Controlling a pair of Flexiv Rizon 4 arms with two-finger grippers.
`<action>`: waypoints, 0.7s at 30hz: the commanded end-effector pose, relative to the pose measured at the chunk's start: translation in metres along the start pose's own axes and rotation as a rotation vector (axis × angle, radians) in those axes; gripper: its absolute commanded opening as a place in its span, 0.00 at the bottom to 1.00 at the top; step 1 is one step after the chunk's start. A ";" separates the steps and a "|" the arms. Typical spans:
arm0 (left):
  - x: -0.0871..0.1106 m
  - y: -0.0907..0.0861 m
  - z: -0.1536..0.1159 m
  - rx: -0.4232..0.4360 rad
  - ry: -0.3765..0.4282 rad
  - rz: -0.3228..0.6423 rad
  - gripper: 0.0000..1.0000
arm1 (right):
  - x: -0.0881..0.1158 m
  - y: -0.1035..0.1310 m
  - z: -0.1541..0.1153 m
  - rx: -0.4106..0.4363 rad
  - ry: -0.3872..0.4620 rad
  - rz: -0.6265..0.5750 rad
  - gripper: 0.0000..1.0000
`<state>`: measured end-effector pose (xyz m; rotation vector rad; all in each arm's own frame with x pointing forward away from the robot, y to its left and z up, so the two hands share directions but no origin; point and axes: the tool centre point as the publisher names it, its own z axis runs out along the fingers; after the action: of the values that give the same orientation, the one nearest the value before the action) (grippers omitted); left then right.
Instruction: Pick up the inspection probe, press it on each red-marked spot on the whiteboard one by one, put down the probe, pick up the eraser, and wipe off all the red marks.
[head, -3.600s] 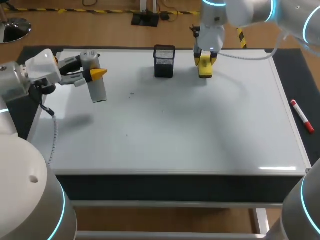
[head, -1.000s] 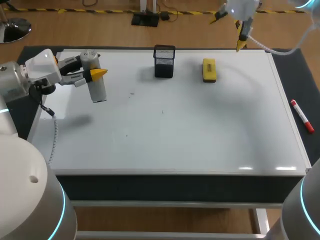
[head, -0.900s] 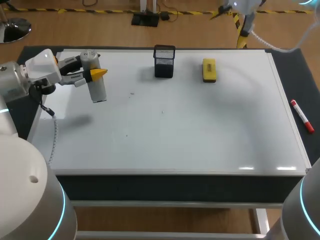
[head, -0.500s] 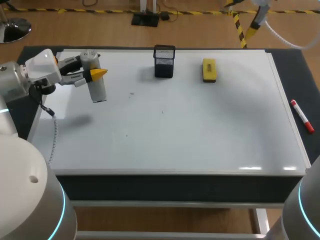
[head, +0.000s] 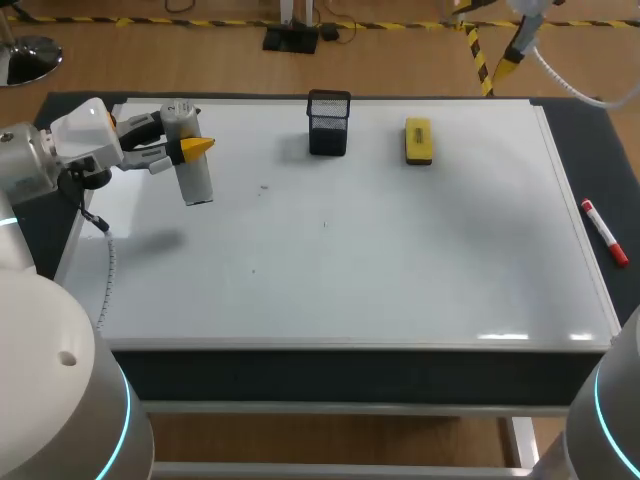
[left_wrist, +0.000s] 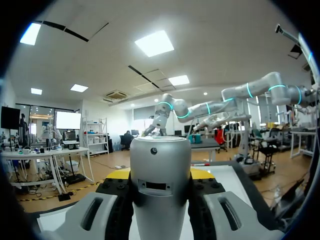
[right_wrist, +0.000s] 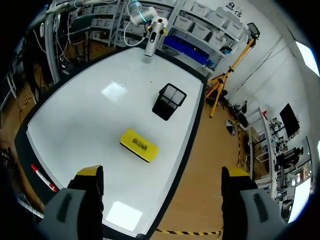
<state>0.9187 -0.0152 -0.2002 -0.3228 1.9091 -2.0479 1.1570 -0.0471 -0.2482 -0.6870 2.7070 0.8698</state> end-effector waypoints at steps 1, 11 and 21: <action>-0.003 -0.004 0.005 -0.017 0.016 0.010 0.00 | 0.000 0.000 -0.002 0.002 0.005 -0.002 1.00; -0.030 -0.019 0.029 -0.036 0.108 0.036 0.00 | 0.000 0.000 -0.002 0.002 0.005 -0.002 1.00; -0.068 -0.034 0.066 -0.025 0.227 0.053 0.00 | 0.000 0.000 -0.002 0.002 0.005 -0.002 1.00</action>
<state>0.9753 -0.0431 -0.1591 -0.1543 1.9963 -2.0456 1.1567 -0.0477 -0.2478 -0.6878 2.7075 0.8693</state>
